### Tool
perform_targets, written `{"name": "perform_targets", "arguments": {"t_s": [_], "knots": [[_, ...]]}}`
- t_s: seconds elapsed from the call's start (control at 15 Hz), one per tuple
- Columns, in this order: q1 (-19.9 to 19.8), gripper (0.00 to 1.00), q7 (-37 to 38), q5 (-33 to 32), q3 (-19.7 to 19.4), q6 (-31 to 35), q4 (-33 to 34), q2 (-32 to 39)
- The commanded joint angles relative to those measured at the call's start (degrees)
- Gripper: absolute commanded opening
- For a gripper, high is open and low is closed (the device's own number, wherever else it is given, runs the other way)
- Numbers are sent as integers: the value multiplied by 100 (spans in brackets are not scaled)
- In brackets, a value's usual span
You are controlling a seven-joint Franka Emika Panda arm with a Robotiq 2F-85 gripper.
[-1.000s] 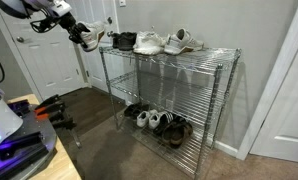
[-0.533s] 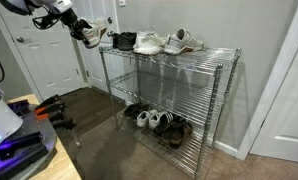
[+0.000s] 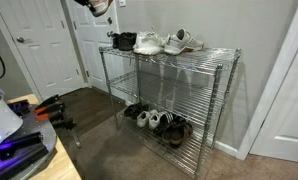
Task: Move the sneaker from the second shelf to the right side of the topmost shelf.
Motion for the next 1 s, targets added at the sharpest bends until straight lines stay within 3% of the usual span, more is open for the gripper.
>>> {"name": "perform_targets", "arguments": {"t_s": [0.0, 0.6, 0.93], "knots": [[-766, 6, -57, 248, 162, -288, 565, -123], [-2233, 6, 1172, -31, 364, -61, 1321, 196], [-2412, 6, 1632, -44, 449, -616, 1405, 443]]}}
